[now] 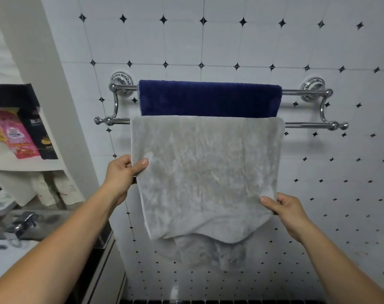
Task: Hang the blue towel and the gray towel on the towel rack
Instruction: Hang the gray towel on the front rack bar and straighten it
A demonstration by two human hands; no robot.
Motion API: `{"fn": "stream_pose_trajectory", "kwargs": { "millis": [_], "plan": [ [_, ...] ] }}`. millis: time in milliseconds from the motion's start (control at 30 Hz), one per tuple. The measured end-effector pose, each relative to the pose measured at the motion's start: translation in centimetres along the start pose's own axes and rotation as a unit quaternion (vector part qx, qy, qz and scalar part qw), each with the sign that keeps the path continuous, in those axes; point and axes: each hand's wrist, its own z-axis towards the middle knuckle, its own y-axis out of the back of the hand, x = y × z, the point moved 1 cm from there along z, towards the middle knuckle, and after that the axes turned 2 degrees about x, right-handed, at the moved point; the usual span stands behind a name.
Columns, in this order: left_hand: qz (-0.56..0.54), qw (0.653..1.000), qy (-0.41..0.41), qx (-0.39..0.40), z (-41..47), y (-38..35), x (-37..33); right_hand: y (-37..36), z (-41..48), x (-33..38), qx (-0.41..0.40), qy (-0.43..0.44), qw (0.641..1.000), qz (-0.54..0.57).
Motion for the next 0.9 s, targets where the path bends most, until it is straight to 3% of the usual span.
{"fn": "stream_pose_trajectory", "kwargs": {
  "millis": [133,400,533,633,733,900],
  "plan": [
    [-0.078,0.997,-0.002,0.029,0.0,-1.4,-1.0,-0.6,0.2,0.7,0.032,-0.003,0.999,0.018],
    [-0.178,0.983,-0.033,-0.004,0.5,-2.5,-3.8,0.4,-0.4,0.7,0.067,-0.022,0.995,0.065],
    [-0.169,0.985,-0.007,0.019,0.7,-2.6,-4.1,0.2,0.4,3.1,0.053,0.001,0.997,0.048],
    [-0.193,0.98,0.001,0.043,1.5,-2.9,-5.5,-0.6,2.2,7.1,0.0,0.048,0.996,0.074],
    [-0.178,0.984,-0.002,0.018,2.1,-3.4,-6.2,-1.6,3.9,10.6,-0.036,0.069,0.989,0.127],
    [-0.107,0.994,0.004,0.013,1.4,-1.8,-4.0,-1.1,2.9,9.6,-0.049,0.057,0.978,0.192]
  ]
}}
